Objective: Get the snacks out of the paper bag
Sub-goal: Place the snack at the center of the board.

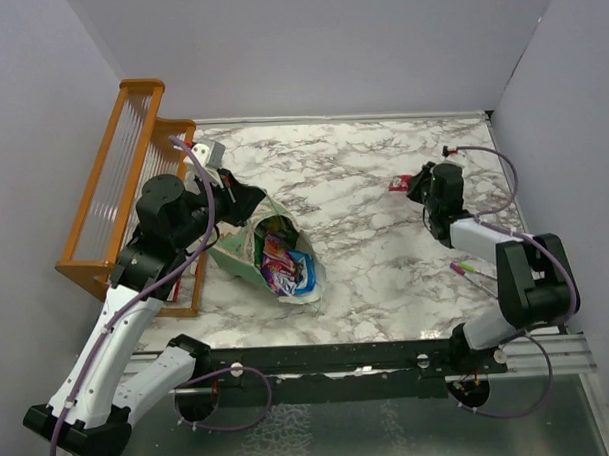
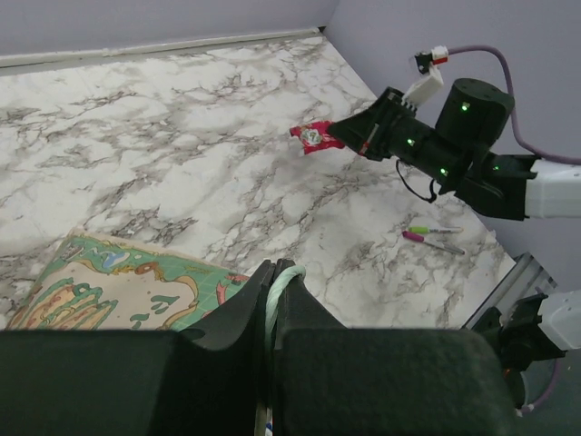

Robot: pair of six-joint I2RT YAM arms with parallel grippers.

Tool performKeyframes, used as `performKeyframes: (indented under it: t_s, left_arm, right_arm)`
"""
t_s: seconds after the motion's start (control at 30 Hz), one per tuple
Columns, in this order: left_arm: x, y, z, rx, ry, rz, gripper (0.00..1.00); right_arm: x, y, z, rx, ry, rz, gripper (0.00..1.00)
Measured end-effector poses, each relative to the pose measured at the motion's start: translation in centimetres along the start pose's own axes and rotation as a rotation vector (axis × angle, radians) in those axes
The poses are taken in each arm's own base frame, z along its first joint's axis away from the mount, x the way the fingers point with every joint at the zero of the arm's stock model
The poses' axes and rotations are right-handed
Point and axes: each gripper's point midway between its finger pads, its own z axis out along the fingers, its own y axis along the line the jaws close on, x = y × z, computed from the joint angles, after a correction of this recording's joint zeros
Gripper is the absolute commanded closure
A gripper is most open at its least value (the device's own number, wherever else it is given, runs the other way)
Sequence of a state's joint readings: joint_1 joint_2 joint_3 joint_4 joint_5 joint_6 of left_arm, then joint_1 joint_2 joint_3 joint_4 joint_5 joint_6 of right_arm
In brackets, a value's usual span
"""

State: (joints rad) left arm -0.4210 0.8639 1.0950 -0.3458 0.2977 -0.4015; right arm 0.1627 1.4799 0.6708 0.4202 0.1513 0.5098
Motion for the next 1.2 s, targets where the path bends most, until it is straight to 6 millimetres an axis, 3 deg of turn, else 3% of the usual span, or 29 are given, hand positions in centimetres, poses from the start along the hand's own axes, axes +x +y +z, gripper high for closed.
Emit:
performKeyframes:
  t_s: [0.07,0.13,0.23,0.3,0.5,0.6,0.77,0.83,0.97,1.1,1.2]
  left_arm:
    - [0.0,0.0,0.0,0.000,0.000,-0.005,1.00]
    - [0.1,0.0,0.0,0.000,0.002,-0.012,1.00]
    - [0.1,0.0,0.2,-0.001,0.006,-0.016,1.00]
    - [0.2,0.0,0.2,-0.001,0.007,-0.019,1.00]
    - [0.3,0.1,0.2,-0.002,0.009,-0.024,1.00]
    - [0.4,0.1,0.2,-0.003,0.012,-0.025,1.00]
    - [0.4,0.1,0.2,-0.003,0.010,-0.022,1.00]
    - [0.5,0.1,0.0,-0.003,0.008,-0.017,1.00]
    - [0.7,0.2,-0.2,-0.003,0.007,-0.014,1.00]
    - [0.9,0.2,-0.2,-0.004,0.010,-0.014,1.00]
    - [0.9,0.2,-0.2,-0.004,0.010,-0.012,1.00]
  right_arm:
    - [-0.1,0.9,1.5,-0.029,0.010,0.000,0.85]
    - [-0.1,1.5,2.4,-0.060,0.021,-0.002,0.67]
    - [0.7,2.0,2.6,-0.101,0.055,0.002,0.52]
    - [1.3,1.9,2.2,-0.113,0.073,0.008,0.48]
    - [5.1,-0.2,-2.1,-0.108,0.169,0.043,0.39]
    - [4.9,0.4,-4.4,-0.154,0.175,0.046,0.36]
    - [2.5,3.9,-8.0,-0.349,0.141,0.018,0.36]
    - [2.6,5.2,-9.1,-0.414,0.172,0.006,0.37]
    - [4.7,8.9,-11.3,-0.535,0.293,-0.042,0.37]
    - [7.9,14.5,-16.3,-0.699,0.394,-0.106,0.38]
    - [9.2,17.3,-20.1,-0.791,0.425,-0.126,0.42]
